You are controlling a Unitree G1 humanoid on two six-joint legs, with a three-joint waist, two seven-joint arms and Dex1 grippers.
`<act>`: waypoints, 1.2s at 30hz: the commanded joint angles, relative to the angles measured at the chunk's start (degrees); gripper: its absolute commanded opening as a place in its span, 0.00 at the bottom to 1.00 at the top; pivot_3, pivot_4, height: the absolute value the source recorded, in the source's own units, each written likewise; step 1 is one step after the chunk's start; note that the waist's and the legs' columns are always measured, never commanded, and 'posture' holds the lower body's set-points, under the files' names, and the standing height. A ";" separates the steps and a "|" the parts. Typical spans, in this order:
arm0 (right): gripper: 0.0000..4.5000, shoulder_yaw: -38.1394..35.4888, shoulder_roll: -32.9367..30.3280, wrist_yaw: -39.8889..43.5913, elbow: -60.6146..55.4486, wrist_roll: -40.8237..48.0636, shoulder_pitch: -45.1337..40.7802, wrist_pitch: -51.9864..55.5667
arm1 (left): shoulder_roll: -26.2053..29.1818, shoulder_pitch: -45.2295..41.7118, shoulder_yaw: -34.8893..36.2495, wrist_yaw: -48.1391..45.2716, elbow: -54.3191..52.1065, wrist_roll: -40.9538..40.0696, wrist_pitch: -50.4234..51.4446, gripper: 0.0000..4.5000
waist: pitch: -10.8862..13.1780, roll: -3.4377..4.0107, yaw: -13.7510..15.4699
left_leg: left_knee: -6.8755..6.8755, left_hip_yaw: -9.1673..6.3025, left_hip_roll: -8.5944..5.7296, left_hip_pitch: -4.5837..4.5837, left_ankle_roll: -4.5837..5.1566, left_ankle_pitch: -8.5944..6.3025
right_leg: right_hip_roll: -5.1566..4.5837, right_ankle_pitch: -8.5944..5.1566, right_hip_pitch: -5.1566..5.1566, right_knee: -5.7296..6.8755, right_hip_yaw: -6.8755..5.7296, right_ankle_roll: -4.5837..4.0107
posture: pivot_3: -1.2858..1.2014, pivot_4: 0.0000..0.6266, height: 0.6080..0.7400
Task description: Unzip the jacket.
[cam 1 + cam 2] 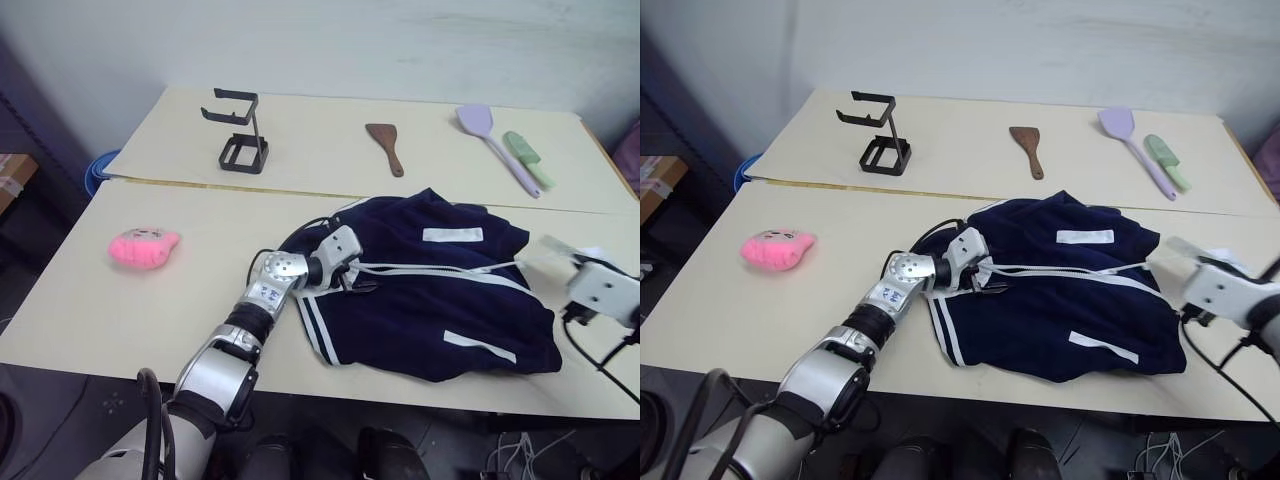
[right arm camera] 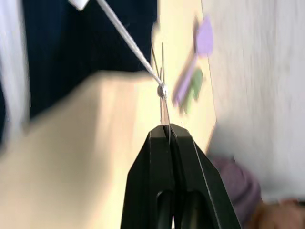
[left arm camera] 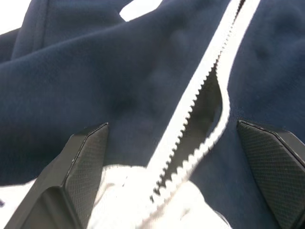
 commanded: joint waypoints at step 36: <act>0.99 4.80 17.45 34.12 -40.50 44.42 25.23 9.67 | 34.69 43.96 16.69 -23.89 -55.80 -23.25 6.39 1.00 | -0.02 0.75 -0.08 | -0.38 0.06 0.66 0.35 -0.59 -0.55 | -0.01 -0.47 -0.22 0.17 0.69 -0.82 | 0.52 0.24 1.00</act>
